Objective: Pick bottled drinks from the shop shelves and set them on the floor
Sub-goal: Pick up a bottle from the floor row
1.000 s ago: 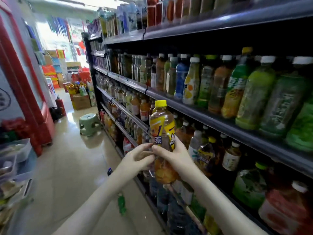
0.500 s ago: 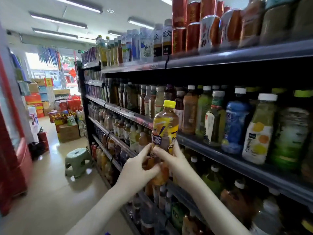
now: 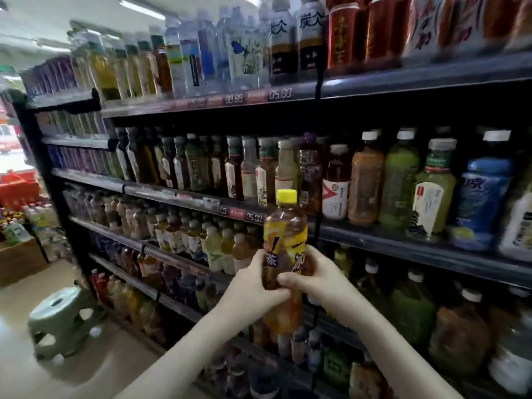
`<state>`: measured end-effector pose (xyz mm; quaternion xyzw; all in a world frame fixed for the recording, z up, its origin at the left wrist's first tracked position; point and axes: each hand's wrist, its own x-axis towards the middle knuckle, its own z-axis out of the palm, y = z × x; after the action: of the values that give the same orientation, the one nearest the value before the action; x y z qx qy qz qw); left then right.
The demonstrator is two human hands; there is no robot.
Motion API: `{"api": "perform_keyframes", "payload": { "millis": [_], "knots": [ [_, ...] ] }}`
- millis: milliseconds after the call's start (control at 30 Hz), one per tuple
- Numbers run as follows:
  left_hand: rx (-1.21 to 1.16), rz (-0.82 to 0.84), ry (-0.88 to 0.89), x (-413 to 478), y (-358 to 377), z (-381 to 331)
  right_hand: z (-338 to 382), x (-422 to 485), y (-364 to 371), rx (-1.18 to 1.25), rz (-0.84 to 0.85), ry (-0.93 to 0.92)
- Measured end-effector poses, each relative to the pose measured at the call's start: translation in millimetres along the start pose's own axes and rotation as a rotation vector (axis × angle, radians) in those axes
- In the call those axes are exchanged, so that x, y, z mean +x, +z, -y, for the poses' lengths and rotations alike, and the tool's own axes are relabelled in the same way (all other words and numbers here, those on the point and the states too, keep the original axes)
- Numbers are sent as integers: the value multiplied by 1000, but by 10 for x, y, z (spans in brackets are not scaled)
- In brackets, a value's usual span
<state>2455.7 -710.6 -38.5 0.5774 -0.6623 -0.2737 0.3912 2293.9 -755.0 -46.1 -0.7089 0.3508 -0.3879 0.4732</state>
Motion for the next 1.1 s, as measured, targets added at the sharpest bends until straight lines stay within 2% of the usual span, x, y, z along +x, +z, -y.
{"api": "perform_keyframes", "payload": {
  "millis": [133, 200, 300, 433, 567, 700, 800, 933, 1100],
  "knots": [
    [78, 77, -10, -83, 103, 594, -122, -20, 158, -90, -123, 9],
    [142, 132, -53, -175, 225, 953, -263, 1, 204, -260, -157, -8],
    [132, 180, -127, -296, 453, 1510, -631, 13, 331, -401, -21, 88],
    [180, 252, -229, -511, 820, 2209, -1364, -25, 555, -421, 7, 235],
    [127, 314, -434, -885, 1484, 3275, -2635, -205, 979, -473, 116, 382],
    [82, 388, -598, -1346, 2215, 4320, -4075, -795, 1431, -497, 249, 598],
    [139, 484, -685, -1731, 2698, 4975, -5099, -1236, 1676, -533, 319, 764],
    [215, 516, -719, -2020, 3298, 5679, -6358, -1544, 1865, -621, 305, 909],
    [311, 552, -689, -2109, 4066, 6367, -7701, -1967, 2184, -728, 447, 1005]
  ]
}}
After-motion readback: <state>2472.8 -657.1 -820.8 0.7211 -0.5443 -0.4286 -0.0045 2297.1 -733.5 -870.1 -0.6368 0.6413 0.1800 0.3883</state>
